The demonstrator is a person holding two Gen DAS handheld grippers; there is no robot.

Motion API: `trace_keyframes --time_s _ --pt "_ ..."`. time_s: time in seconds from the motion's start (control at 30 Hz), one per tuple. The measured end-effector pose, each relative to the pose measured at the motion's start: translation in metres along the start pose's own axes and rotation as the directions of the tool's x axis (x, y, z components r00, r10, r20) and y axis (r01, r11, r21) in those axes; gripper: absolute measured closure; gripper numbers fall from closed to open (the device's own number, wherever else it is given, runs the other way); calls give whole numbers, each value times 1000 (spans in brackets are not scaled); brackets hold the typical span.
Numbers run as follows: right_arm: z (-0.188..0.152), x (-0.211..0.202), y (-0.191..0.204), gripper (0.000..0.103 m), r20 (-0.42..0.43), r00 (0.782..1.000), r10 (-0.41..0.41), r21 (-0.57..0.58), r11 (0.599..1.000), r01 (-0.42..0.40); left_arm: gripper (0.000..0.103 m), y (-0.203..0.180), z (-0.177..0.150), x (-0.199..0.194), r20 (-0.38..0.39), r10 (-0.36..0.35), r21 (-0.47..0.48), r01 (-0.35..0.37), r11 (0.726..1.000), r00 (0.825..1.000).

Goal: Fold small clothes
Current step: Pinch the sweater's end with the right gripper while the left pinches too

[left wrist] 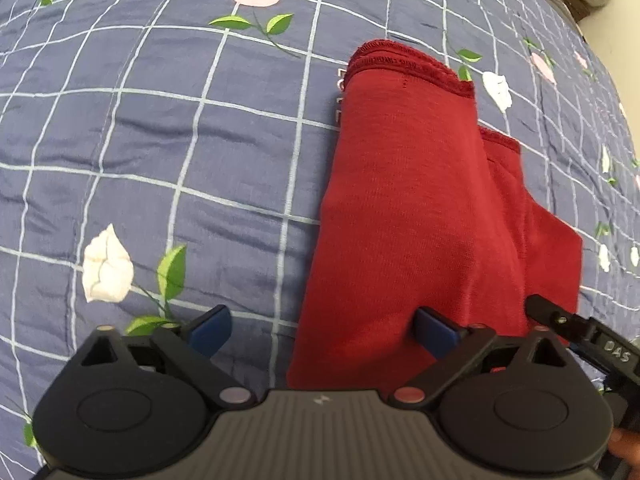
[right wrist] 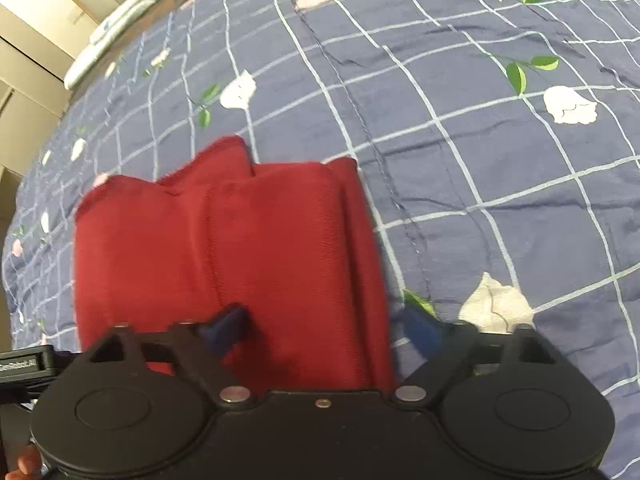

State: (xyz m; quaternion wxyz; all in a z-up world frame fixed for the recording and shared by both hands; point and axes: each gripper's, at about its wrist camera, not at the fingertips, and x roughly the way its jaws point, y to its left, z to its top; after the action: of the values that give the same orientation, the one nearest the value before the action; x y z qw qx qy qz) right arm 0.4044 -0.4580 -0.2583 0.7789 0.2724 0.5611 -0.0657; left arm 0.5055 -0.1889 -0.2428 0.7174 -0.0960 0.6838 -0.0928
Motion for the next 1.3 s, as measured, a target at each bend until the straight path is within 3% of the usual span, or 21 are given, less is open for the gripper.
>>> trace_keyframes --time_s 0.17,0.23,0.37,0.53,0.63,0.77,0.9,1.3 --pt "-2 -5 8 56 10 1000 -18 -1 1000 18 21 -6 -1 0 -39 -42 -7 42 999 998" --pt "-2 -9 10 66 27 999 -31 0 1000 31 31 -8 -2 -3 -38 -61 0 61 998 997" --pt "-5 -19 15 82 55 998 -31 -15 999 32 43 -15 -2 -9 -36 -33 -5 32 999 999" --pt "-7 -34 26 86 78 997 -21 -46 999 25 68 -16 -8 -25 -10 -53 21 53 998 999" --pt "-8 -43 35 87 89 996 -7 -66 998 13 75 -16 -11 -42 19 -77 52 76 996 997" --pt "-11 -60 55 87 115 993 18 -113 994 -5 76 -17 -7 -66 65 -114 80 108 991 991" --pt "-16 -74 81 88 138 990 41 -152 988 -20 76 -6 -6 -90 113 -105 125 90 988 988" --pt "-56 -71 182 88 116 981 153 -260 958 -119 76 105 -23 -152 199 -26 66 13 998 980"
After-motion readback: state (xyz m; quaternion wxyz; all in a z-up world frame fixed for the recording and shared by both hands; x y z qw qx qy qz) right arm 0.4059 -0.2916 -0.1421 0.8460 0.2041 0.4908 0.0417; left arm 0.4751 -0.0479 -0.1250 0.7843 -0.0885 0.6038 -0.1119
